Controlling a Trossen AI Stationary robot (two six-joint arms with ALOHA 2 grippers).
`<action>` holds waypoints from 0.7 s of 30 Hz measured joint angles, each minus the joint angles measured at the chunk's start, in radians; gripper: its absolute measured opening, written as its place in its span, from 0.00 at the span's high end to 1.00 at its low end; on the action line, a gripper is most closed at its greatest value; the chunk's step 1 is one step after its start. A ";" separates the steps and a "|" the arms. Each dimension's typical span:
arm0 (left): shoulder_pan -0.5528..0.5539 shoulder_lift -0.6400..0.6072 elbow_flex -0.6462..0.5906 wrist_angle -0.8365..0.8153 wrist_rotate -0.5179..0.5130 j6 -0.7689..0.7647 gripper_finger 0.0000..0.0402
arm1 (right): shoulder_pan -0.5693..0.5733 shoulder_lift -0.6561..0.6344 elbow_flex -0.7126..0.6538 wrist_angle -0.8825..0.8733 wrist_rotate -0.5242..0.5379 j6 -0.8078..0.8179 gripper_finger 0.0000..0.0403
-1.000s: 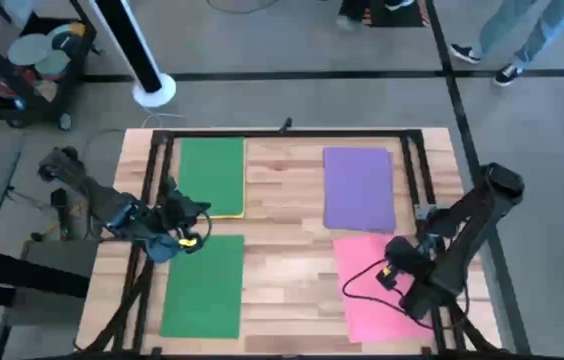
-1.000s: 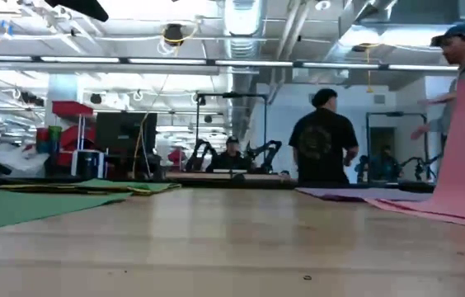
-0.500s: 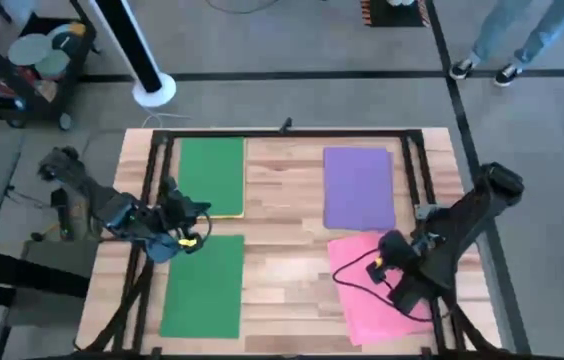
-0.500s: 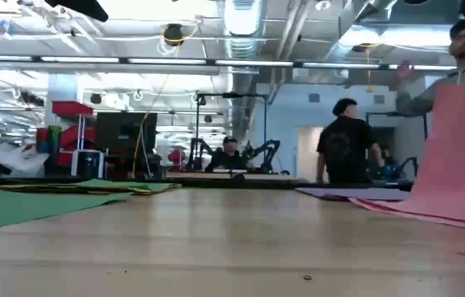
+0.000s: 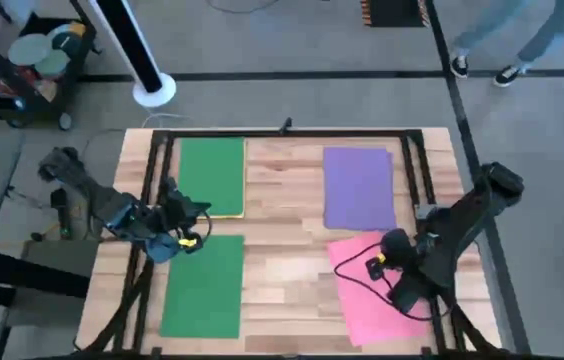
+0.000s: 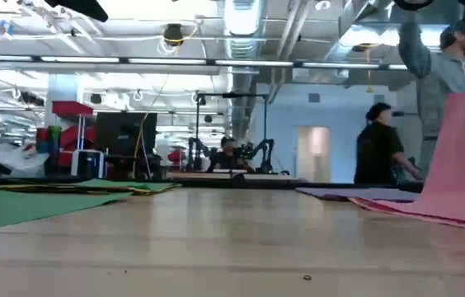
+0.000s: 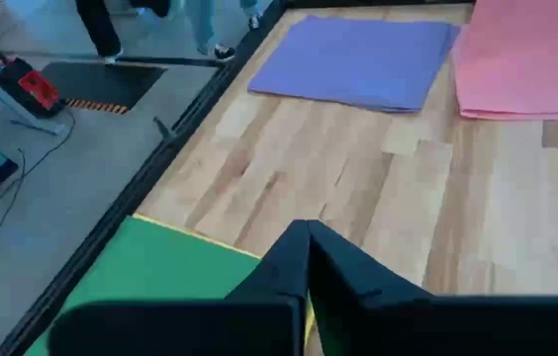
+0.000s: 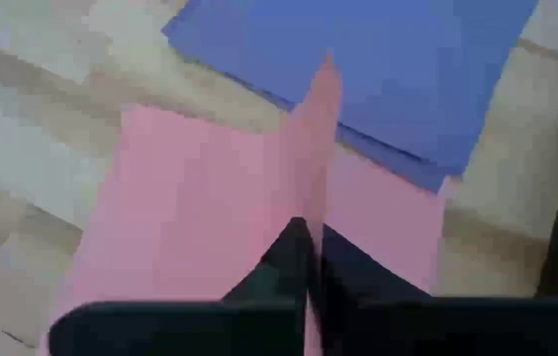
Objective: Organize paper
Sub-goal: Put the pink paper on top of the other pink paper in the bottom right of the table
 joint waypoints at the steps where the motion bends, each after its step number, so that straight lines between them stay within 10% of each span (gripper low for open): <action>1: 0.000 0.000 0.000 0.000 0.000 0.000 1.00 | 0.000 0.000 0.000 0.000 0.003 0.000 1.00; 21: 0.000 0.000 0.000 0.000 0.001 -0.003 1.00 | -0.019 0.000 0.000 0.023 0.034 0.047 1.00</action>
